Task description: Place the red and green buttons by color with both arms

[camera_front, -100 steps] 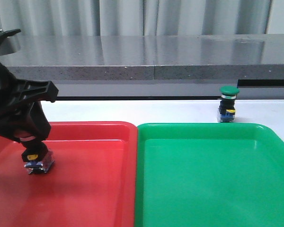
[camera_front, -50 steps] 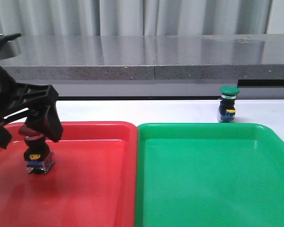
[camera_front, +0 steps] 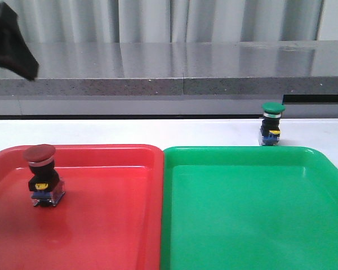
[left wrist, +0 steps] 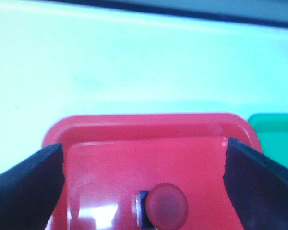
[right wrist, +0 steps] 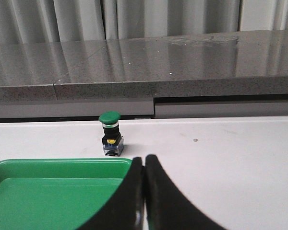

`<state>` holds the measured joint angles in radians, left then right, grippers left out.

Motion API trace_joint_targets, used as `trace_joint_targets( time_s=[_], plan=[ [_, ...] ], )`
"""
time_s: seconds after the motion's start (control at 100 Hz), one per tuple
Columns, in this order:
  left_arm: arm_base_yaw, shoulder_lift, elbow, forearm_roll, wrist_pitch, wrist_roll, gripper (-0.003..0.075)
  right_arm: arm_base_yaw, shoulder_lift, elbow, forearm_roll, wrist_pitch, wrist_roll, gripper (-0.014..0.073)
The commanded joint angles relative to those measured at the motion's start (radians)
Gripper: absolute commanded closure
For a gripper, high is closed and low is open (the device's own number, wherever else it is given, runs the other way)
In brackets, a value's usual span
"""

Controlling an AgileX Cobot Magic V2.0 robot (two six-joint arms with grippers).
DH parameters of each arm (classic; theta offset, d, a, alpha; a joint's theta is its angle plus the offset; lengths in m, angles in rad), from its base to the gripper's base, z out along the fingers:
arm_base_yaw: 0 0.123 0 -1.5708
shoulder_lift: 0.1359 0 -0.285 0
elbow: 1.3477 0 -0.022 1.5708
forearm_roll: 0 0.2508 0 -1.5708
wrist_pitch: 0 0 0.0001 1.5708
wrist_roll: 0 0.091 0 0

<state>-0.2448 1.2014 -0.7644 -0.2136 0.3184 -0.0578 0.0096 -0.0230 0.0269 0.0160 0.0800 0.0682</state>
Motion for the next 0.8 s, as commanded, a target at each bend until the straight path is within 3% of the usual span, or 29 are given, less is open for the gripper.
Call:
trace_joint_targets(
  time_s=[0.0, 0.27, 0.64, 0.72, 0.79],
  plan=[
    [0.039, -0.116, -0.021, 0.045, -0.072, -0.009, 0.0078, 0.002, -0.005, -0.015, -0.009, -0.087, -0.006, 0.0655],
    [0.062, -0.434, 0.092, 0.138, -0.197, -0.009, 0.0078, 0.002, -0.005, -0.015, -0.009, -0.087, -0.006, 0.0655],
    [0.062, -0.824, 0.363, 0.147, -0.216, -0.009, 0.0085, 0.002, -0.005, -0.015, -0.009, -0.087, -0.006, 0.0655],
    [0.062, -0.874, 0.392, 0.147, -0.219, -0.009, 0.0132, 0.002, -0.005, -0.015, -0.009, -0.087, -0.006, 0.0655],
    [0.062, -0.899, 0.407, 0.147, -0.222, -0.009, 0.0218, 0.002, -0.005, -0.015, -0.009, -0.087, -0.006, 0.0655]
  ],
)
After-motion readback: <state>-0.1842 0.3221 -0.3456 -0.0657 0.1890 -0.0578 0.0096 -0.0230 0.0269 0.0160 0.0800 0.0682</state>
